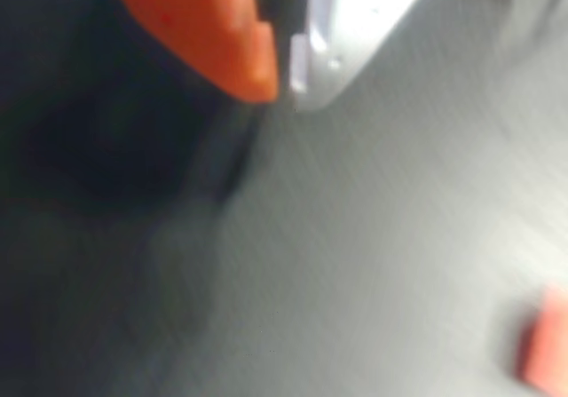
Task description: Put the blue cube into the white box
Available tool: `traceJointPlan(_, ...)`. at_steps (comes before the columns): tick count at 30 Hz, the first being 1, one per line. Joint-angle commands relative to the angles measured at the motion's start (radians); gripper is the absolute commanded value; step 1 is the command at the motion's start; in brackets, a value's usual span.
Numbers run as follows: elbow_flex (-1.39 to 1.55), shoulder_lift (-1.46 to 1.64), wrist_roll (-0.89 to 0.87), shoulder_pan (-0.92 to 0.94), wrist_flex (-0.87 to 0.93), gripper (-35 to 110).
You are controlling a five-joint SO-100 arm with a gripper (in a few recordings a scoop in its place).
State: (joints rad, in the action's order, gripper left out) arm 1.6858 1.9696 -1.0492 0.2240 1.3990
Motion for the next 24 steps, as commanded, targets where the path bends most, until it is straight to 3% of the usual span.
traceJointPlan(1,0.216,0.206,-0.020,-0.104,-0.144,0)
traceJointPlan(9,0.603,0.653,-0.043,-0.156,-0.189,0)
traceJointPlan(19,0.991,1.221,-0.196,-0.181,-0.195,0)
traceJointPlan(24,1.054,1.227,-0.268,-0.196,-0.250,0)
